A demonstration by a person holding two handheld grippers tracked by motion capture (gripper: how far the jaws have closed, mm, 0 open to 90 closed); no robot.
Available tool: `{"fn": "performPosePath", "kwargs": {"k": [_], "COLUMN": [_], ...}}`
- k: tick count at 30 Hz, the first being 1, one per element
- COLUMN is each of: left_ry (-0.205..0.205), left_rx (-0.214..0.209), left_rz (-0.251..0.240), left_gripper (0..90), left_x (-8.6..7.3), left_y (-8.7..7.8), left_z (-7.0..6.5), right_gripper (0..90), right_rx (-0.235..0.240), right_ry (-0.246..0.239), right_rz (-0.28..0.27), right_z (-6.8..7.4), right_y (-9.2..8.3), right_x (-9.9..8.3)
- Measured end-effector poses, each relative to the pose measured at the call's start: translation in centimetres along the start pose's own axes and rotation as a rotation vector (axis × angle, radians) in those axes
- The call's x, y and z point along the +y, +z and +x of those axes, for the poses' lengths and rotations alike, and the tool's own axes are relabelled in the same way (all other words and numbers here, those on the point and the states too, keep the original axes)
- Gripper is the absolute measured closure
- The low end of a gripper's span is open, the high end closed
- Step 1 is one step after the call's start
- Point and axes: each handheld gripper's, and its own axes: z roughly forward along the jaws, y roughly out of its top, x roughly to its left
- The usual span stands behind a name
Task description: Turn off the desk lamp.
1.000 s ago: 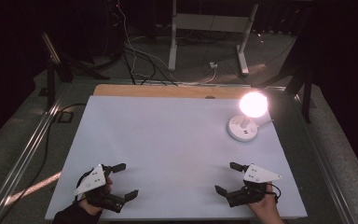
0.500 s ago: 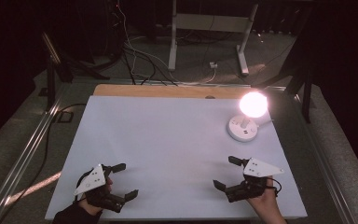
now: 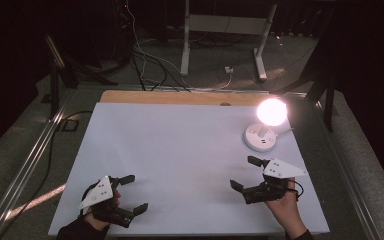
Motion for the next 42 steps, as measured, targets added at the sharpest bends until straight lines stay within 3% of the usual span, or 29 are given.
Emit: {"fn": "performPosePath", "kwargs": {"k": [21, 32, 41, 42], "left_ry": [-0.004, -0.003, -0.005, -0.004], "left_rx": [-0.001, -0.001, 0.002, 0.002], "left_rz": [-0.005, -0.003, 0.001, 0.002], "left_gripper": [0.5, 0.5, 0.5, 0.5], "left_x": [0.0, 0.0, 0.0, 0.0], "left_y": [0.0, -0.1, -0.1, -0.1], "left_z": [0.0, 0.0, 0.1, 0.1], "right_gripper": [0.0, 0.0, 0.0, 0.0], "right_rx": [-0.074, -0.146, -0.217, -0.208], "right_ry": [0.034, 0.031, 0.087, 0.095], "right_rz": [0.000, 0.027, 0.037, 0.038], "right_z": [-2.8, -4.7, -6.4, -6.6], "right_y": [0.9, 1.7, 2.6, 2.7], "right_x": [1.0, 1.3, 1.3, 1.2]}}
